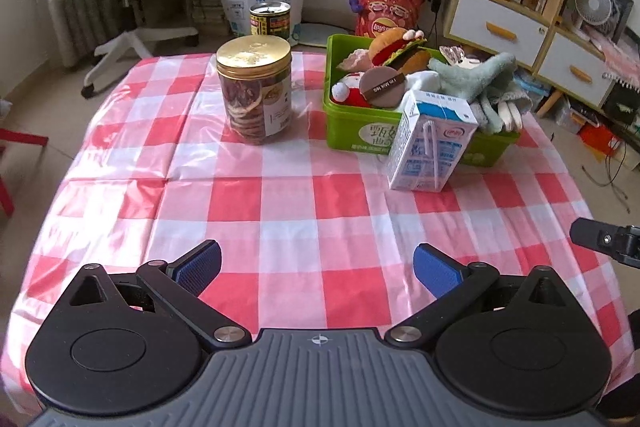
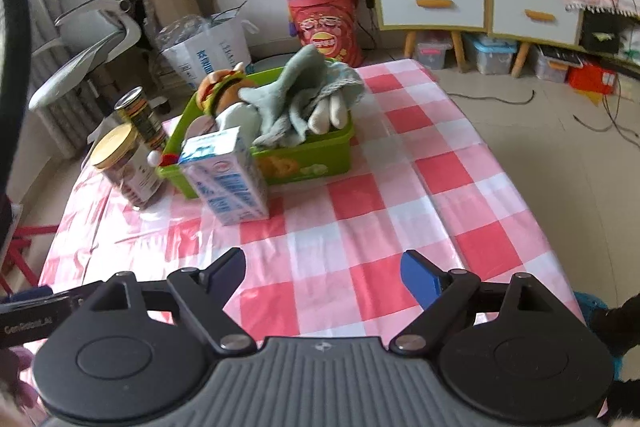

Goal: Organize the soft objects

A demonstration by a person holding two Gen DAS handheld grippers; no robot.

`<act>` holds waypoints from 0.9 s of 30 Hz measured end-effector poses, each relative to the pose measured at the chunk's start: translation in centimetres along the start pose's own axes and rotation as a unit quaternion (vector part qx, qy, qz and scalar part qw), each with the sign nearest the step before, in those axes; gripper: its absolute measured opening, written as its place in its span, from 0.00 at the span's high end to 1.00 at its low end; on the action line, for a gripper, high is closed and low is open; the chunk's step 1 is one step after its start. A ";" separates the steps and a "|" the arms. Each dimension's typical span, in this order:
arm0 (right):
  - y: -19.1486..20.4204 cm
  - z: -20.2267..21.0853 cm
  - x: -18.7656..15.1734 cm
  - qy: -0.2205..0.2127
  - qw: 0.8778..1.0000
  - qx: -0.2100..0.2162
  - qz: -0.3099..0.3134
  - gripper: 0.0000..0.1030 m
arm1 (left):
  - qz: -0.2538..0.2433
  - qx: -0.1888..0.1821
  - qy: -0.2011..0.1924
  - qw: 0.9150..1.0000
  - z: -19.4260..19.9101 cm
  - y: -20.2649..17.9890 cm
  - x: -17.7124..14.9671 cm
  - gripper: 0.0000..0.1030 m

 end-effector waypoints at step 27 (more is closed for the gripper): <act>4.3 -0.5 -1.1 0.002 0.998 0.020 0.063 0.25 | 0.014 0.028 0.020 0.999 0.1 0.1 -0.4 0.05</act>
Point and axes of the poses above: each gripper's, at about its wrist camera, not at the fingertips, and z roughly against the way its jaws point, y to its left, x to its top, the point moved 3 cm from there along -z, roughly the way its jaws point, and after that the axes turned 3 degrees about x, right-handed, at the moved point
